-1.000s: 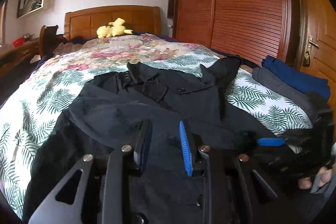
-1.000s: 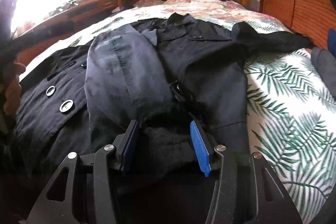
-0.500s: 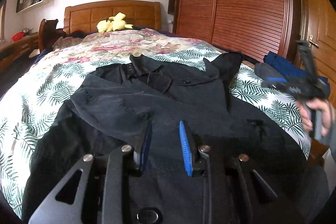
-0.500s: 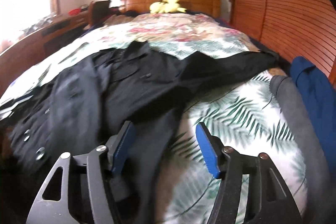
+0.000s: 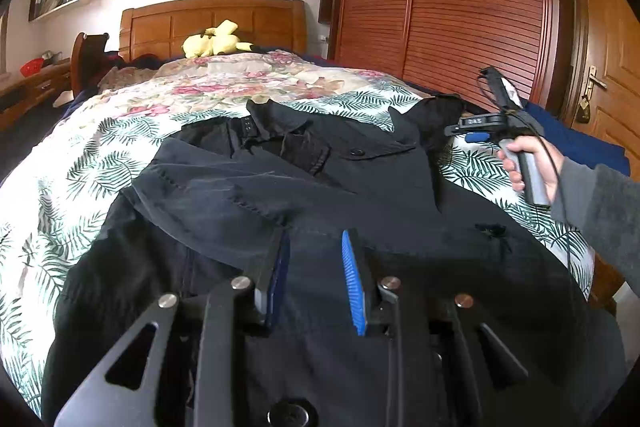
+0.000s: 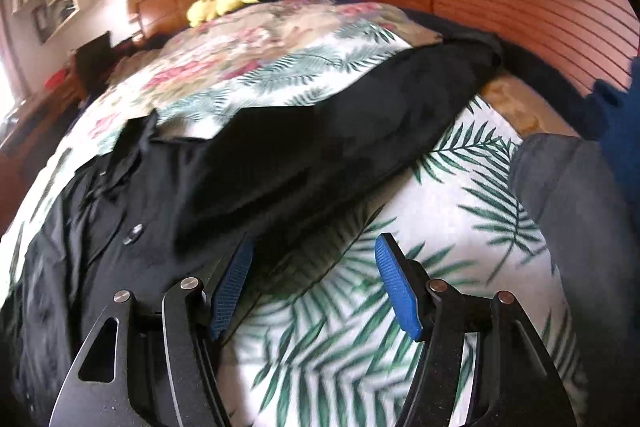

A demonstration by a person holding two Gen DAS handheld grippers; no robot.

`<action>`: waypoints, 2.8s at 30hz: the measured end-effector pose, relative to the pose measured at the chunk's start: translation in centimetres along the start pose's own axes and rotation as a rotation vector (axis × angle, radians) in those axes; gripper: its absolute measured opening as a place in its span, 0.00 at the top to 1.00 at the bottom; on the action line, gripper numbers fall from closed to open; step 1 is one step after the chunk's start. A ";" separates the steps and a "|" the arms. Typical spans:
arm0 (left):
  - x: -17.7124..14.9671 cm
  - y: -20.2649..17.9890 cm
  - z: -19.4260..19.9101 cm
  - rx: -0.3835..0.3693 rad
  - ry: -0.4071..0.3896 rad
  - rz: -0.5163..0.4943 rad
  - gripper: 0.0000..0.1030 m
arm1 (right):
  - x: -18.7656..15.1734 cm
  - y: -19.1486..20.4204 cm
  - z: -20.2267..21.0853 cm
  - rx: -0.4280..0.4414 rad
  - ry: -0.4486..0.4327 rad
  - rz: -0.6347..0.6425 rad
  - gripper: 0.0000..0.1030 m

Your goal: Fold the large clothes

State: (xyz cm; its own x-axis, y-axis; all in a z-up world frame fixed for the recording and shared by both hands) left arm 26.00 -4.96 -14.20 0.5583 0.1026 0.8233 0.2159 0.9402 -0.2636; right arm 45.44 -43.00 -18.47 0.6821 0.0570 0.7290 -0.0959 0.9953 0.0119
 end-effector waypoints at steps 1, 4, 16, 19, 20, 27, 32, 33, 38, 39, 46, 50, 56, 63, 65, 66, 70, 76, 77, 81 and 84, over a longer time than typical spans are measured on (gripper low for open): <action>0.0 0.0 0.0 -0.002 0.000 0.000 0.76 | 0.3 -0.4 -0.6 0.000 0.008 -0.011 0.37; -0.1 0.1 -0.1 -0.003 0.004 -0.001 0.76 | 0.8 -1.5 -2.1 -0.004 0.029 -0.058 0.37; -0.2 0.0 -0.2 -0.011 0.010 -0.003 0.76 | 2.5 -4.0 -5.9 -0.001 0.088 -0.177 0.92; -0.3 -0.1 -0.1 -0.006 0.005 -0.008 0.76 | 3.6 -2.4 -4.8 -0.011 0.054 -0.103 0.98; -0.3 -0.2 -0.1 -0.005 0.003 -0.011 0.76 | 4.2 -1.7 -3.9 -0.002 0.021 -0.074 0.98; -0.4 -0.1 0.2 -0.006 -0.004 -0.004 0.76 | 6.1 7.2 4.6 0.121 -0.143 0.160 0.99; -0.3 -0.3 0.4 -0.001 -0.012 -0.011 0.76 | 3.1 14.4 9.3 0.257 -0.148 0.300 0.99; -0.3 -0.3 0.5 0.000 -0.014 -0.012 0.76 | 2.2 15.4 9.7 0.267 -0.135 0.325 0.99; -0.2 -0.4 0.7 -0.001 -0.019 -0.011 0.76 | -2.0 17.9 9.4 0.251 -0.042 0.381 0.99; -0.2 -0.4 0.7 -0.001 -0.019 -0.011 0.76 | -2.8 18.0 9.3 0.260 -0.019 0.377 0.99; -0.2 -0.4 0.8 0.000 -0.022 -0.014 0.76 | -3.9 17.0 10.8 0.194 -0.021 0.396 0.58; -0.2 -0.4 0.8 0.000 -0.022 -0.014 0.76 | -2.2 14.9 11.6 0.157 -0.067 0.340 0.34; -0.2 -0.5 0.7 -0.003 -0.019 -0.014 0.76 | 0.3 10.4 9.4 0.082 -0.061 0.220 0.33; -0.2 -0.4 0.7 -0.011 -0.013 -0.014 0.76 | 1.3 4.0 4.0 0.003 0.015 0.052 0.33; -0.2 -0.4 0.6 -0.013 -0.011 -0.013 0.76 | 0.9 2.3 2.1 -0.009 0.048 -0.001 0.33; -0.2 -0.3 0.6 -0.014 -0.010 -0.013 0.76 | 0.8 1.7 1.3 -0.011 0.061 -0.020 0.33; -0.2 -0.3 0.5 -0.016 -0.004 -0.012 0.76 | 0.1 -0.6 -1.7 -0.022 0.108 -0.092 0.33; -0.3 -0.3 0.3 -0.018 0.004 -0.010 0.76 | 0.2 -2.4 -4.1 -0.031 0.124 -0.146 0.33; -0.3 -0.3 0.2 -0.017 0.005 -0.010 0.76 | 0.4 -2.4 -4.3 -0.036 0.122 -0.139 0.34; -0.3 -0.3 0.2 -0.013 0.004 -0.015 0.76 | 0.7 -1.8 -4.8 -0.066 0.128 -0.058 0.77; -0.4 -0.4 0.3 -0.007 -0.001 -0.021 0.76 | 1.3 -0.6 -4.0 -0.048 0.089 0.009 0.88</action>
State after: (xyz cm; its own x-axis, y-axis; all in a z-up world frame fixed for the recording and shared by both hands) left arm 25.45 -5.24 -14.24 0.5525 0.0834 0.8294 0.2329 0.9399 -0.2497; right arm 49.31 -43.23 -20.27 0.7436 0.0707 0.6649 -0.0691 0.9972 -0.0288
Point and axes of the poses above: each gripper's, at about its wrist camera, not at the fingertips, and z roughly against the way its jaws point, y to its left, x to its top, the point moved 6 cm from there along -z, roughly the way its jaws point, and after that the axes turned 10 degrees about z, right-handed, at the moved point
